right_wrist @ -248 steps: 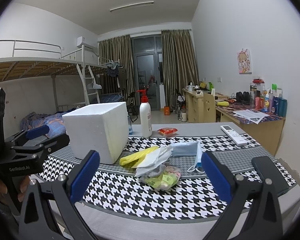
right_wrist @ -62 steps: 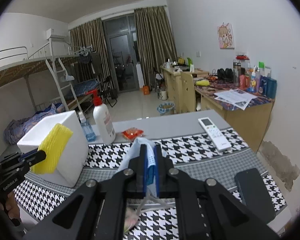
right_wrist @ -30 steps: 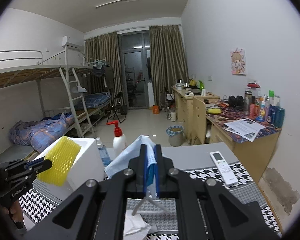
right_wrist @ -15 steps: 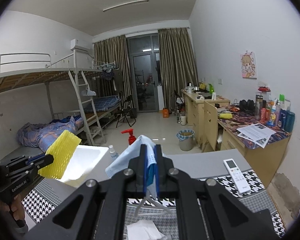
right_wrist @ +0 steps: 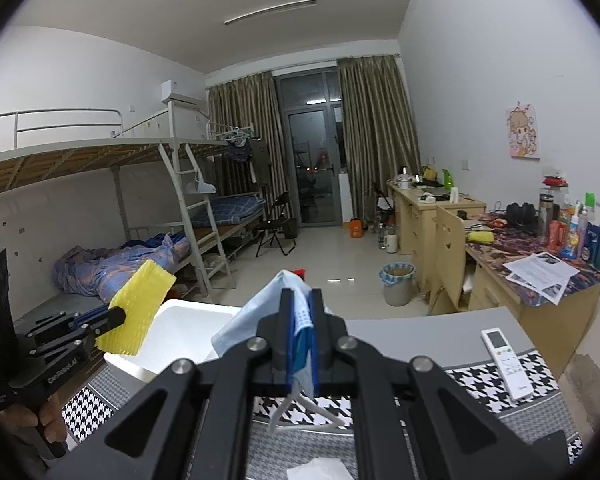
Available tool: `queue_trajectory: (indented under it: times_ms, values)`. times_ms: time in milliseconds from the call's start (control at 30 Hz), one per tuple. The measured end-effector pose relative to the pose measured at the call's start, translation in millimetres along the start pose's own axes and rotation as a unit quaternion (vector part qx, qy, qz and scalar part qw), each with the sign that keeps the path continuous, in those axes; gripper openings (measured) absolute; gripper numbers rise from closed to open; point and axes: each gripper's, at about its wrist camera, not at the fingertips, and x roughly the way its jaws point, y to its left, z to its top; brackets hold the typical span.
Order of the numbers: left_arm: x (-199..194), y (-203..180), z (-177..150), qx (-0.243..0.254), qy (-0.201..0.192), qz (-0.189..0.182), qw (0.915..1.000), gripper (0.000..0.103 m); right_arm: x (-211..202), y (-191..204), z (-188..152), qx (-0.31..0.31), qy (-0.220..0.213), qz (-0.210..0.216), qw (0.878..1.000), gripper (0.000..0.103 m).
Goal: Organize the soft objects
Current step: 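Lift the net with the left tool while the right tool carries the mask toward the white foam box, then open the left tool over the box while the right tool drops the mask inside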
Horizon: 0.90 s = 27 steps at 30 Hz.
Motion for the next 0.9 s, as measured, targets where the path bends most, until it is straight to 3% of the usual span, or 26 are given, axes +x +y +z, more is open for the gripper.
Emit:
queue_trajectory:
  times_ms: [433,800,867,900]
  values:
    - [24,16,-5,-0.017,0.026,0.027,0.9992,0.010,16,13,7,-0.004,0.005,0.017,1.000,0.009]
    - [47,23,-12,-0.025,0.057,0.012,0.9980,0.011,28,25,11,-0.012,0.017,0.016,1.000,0.009]
    - [49,24,-13,-0.027,0.061,0.016,0.9976,0.019,30,27,11,-0.014,0.020,0.016,1.000,0.009]
    - [50,26,-15,-0.026,0.064,0.020,0.9974,0.034,32,28,11,-0.015,0.022,0.017,0.999,0.009]
